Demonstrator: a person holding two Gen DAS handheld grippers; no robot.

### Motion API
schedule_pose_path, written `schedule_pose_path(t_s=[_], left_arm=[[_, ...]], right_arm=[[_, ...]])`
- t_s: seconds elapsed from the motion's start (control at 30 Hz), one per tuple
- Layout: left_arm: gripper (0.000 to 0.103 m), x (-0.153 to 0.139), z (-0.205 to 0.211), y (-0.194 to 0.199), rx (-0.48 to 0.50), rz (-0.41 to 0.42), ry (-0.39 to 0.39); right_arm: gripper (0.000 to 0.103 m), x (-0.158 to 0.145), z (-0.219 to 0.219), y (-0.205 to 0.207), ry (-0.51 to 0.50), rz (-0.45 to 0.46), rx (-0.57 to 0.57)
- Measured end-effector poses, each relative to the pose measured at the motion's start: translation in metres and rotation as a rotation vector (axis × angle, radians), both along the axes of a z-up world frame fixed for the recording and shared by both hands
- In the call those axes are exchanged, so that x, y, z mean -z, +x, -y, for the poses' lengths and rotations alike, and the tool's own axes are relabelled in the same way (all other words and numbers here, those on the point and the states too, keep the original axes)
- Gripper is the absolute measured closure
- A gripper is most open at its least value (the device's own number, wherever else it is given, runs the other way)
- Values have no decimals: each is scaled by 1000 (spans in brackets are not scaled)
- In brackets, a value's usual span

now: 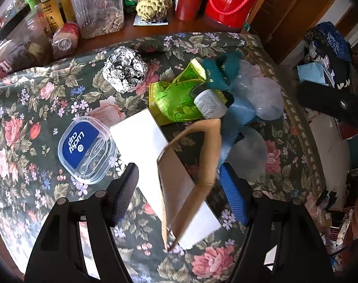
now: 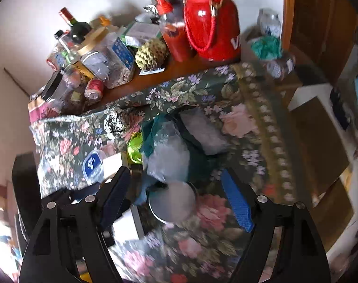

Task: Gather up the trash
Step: 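Grasp the cardboard box with the left tool while the right tool grasps the plastic bags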

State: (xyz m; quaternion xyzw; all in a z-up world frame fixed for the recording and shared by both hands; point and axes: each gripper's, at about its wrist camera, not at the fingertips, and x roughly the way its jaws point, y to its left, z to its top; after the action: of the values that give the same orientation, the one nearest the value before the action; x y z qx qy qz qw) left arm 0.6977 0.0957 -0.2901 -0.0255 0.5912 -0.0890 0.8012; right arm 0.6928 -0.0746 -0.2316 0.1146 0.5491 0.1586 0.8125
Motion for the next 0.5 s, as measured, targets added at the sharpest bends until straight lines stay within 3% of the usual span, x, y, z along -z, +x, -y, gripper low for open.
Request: schedule_pose_path(t_s=[0.13, 0.23, 0.33, 0.5], left_arm=[[33, 8, -5, 1, -5, -3, -10], [39, 9, -8, -1, -12, 2, -31], [55, 9, -11, -4, -15, 5, -31], [79, 8, -18, -10, -37, 3, -53]], right_arm=[[26, 20, -11, 14, -32, -28, 48], [26, 34, -12, 20, -39, -52, 98], [26, 46, -6, 21, -37, -78, 147], [31, 60, 12, 20, 53, -121, 211]])
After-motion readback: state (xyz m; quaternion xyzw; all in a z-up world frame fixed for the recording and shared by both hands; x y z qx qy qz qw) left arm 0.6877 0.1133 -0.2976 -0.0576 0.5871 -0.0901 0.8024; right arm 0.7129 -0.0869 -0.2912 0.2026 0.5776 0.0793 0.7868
